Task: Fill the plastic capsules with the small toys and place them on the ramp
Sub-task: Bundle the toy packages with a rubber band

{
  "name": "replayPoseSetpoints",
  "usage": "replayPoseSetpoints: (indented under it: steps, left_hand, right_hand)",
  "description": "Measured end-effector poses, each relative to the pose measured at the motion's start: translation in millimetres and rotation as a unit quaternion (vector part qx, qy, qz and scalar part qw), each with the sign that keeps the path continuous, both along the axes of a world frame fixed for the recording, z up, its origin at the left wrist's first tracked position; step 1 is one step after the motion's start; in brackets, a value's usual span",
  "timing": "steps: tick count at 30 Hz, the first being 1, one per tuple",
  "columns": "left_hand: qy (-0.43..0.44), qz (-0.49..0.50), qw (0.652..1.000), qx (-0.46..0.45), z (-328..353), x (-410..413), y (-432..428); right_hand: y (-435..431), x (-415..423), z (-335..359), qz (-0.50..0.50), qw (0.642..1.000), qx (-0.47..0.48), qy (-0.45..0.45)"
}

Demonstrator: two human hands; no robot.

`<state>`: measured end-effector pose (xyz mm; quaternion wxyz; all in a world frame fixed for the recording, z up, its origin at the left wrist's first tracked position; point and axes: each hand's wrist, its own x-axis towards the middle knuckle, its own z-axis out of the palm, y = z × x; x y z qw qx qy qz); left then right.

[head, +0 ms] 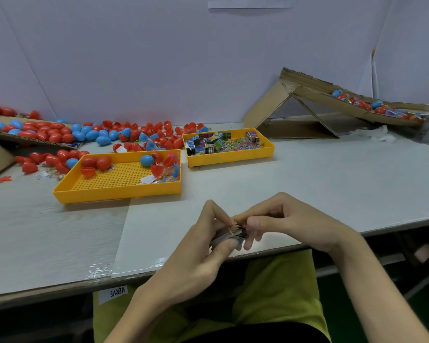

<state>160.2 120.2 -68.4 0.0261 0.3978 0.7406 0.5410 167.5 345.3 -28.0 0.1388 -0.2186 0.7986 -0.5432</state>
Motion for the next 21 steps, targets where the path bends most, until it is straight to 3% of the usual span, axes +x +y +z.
replayPoseSetpoints:
  steps: [4, 7, 12, 16, 18, 21]
  left_hand:
    - [-0.061, 0.005, 0.993, 0.097, 1, -4, -2]
    - [-0.101, 0.031, 0.978, 0.183, 1, -8, -1]
    - [-0.265, -0.017, 0.898, 0.352, 0, -1, 13]
    - [-0.336, -0.064, 0.84, 0.42, 2, 8, 24]
    - [-0.338, -0.072, 0.842, 0.415, 3, 9, 27]
    - [-0.302, -0.065, 0.876, 0.371, 1, 9, 25]
  right_hand:
    - [-15, 5, -16, -0.08, 0.99, -0.11, 0.035]
    - [-38, 10, -25, -0.174, 0.962, -0.165, 0.129]
    - [-73, 24, -39, -0.319, 0.881, -0.242, 0.253]
    - [-78, 28, -37, -0.369, 0.813, -0.44, 0.093]
    - [-73, 26, -34, -0.379, 0.816, -0.433, 0.048]
    - [-61, 25, -26, -0.287, 0.879, -0.374, 0.07]
